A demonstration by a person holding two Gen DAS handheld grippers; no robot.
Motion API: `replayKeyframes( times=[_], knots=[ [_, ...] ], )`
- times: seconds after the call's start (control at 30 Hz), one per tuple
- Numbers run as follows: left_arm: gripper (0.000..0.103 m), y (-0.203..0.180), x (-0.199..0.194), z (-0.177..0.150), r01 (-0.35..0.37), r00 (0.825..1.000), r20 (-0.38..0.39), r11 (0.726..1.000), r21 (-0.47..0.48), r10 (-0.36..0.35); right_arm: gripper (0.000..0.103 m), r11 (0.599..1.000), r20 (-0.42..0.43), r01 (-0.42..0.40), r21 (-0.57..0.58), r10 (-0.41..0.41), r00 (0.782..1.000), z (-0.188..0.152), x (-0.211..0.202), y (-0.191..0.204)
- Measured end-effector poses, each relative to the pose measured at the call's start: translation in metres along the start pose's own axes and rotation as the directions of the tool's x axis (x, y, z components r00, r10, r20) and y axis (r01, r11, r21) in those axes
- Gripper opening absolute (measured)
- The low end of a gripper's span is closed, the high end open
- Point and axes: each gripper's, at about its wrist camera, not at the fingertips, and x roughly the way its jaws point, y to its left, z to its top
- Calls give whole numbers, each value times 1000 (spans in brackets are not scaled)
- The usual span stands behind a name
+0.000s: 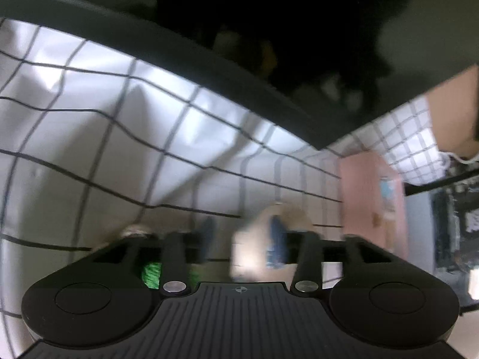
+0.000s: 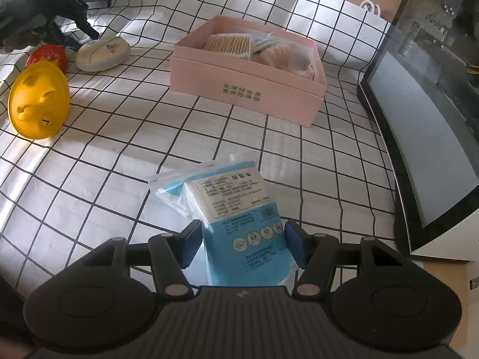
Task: Organize soft objects
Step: 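Grasp the beige round zip pouch with the left tool while the right holds the wipes packet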
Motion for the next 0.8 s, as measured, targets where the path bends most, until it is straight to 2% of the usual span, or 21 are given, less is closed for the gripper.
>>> replayKeyframes(
  times=[0.13,0.23,0.43,0.57,0.6,0.67,0.8],
  knots=[
    [51,-2,4,-1,28,1000,-2,999,-31,-28,61,1000,9,-1,9,0,1000,-1,0,-1],
    [52,-13,15,-6,73,996,-41,997,-10,-73,61,1000,9,-7,13,7,1000,1,2,-1],
    [52,-50,35,-21,203,974,-105,979,16,-200,61,1000,12,-21,6,21,1000,6,8,3],
    [54,-90,45,-36,252,958,-164,963,93,-235,61,1000,14,-31,3,31,999,9,11,4],
    [59,-102,49,-40,253,957,-177,960,120,-230,61,999,15,-32,4,32,999,9,12,4],
    [59,-122,54,-47,241,960,-191,954,178,-207,61,999,15,-35,6,35,999,9,14,4],
    [59,-145,56,-61,297,943,-219,930,215,-250,61,999,17,-41,11,41,999,9,16,4]
  ],
)
